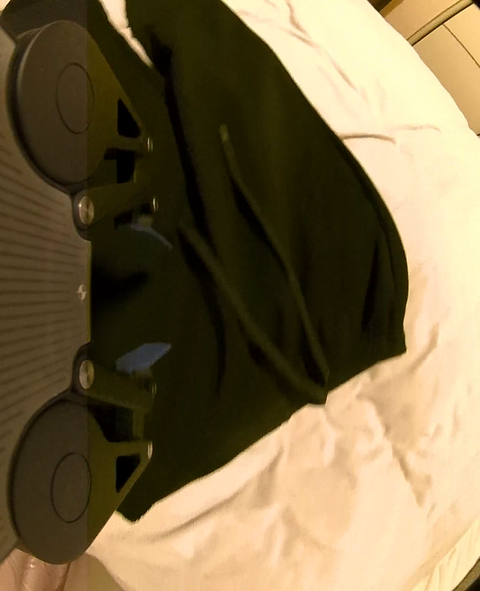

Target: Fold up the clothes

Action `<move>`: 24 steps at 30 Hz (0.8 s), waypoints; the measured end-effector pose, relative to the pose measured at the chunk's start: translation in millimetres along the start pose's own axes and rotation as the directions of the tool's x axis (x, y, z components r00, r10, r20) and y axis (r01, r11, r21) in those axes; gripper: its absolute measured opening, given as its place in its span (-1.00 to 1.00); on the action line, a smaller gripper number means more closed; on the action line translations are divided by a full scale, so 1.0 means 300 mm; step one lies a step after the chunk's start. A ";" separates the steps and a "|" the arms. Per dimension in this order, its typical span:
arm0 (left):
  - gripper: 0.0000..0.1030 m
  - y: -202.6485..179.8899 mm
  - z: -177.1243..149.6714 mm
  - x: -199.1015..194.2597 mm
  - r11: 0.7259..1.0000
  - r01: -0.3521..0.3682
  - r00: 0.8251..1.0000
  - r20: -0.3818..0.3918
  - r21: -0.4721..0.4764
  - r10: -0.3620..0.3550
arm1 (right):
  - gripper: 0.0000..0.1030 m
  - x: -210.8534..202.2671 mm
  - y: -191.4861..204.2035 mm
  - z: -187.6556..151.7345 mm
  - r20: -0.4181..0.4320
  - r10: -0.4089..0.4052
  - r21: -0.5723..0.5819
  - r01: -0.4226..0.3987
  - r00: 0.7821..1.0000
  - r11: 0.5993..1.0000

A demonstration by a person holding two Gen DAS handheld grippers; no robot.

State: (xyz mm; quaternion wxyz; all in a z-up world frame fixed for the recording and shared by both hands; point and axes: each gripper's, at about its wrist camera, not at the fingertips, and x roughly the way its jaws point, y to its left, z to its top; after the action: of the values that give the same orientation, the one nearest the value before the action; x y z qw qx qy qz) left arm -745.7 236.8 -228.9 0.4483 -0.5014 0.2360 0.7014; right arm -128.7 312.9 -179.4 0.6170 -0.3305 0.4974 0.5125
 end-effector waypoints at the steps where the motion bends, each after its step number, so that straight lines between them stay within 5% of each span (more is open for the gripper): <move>1: -0.52 -0.072 -0.067 -0.023 0.997 0.071 0.997 -0.024 0.038 -0.070 | 0.06 0.005 -0.018 -0.009 -0.002 0.000 -0.002 0.000 1.000 1.000; 3: -0.46 -0.206 -0.201 -0.054 0.977 0.189 0.981 -0.072 0.097 -0.183 | 0.04 0.009 -0.065 -0.028 -0.010 0.003 -0.004 -0.003 1.000 1.000; 5: -0.42 -0.301 -0.313 -0.062 0.961 0.226 0.971 -0.115 0.158 -0.210 | 0.04 0.039 -0.088 -0.053 -0.014 0.000 -0.031 0.000 1.000 1.000; 8: -0.42 -0.356 -0.472 -0.037 0.964 0.146 0.982 -0.153 0.221 -0.113 | -0.01 0.077 -0.134 -0.126 -0.035 -0.061 -0.148 0.055 0.998 0.987; 13: -0.42 -0.283 -0.633 -0.100 0.992 -0.035 0.981 -0.187 0.125 0.058 | 0.06 0.074 -0.327 -0.240 -0.098 -0.136 -0.224 0.111 0.986 0.968; 17: -0.38 -0.329 -0.712 -0.235 0.992 -0.093 0.983 -0.152 0.081 0.104 | 0.06 -0.019 -0.427 -0.245 -0.073 -0.052 -0.200 0.036 0.996 0.979; 24: -0.34 -0.562 -0.857 -0.430 0.999 0.024 0.989 -0.148 0.033 -0.019 | 0.09 -0.119 -0.401 -0.219 -0.074 0.148 -0.301 -0.163 0.986 0.940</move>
State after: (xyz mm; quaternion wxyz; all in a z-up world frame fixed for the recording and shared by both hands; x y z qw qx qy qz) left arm -461.0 67.7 -190.1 0.4459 -0.5465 0.2753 0.6533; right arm -30.4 210.9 -176.4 0.5032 -0.3945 0.4522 0.6218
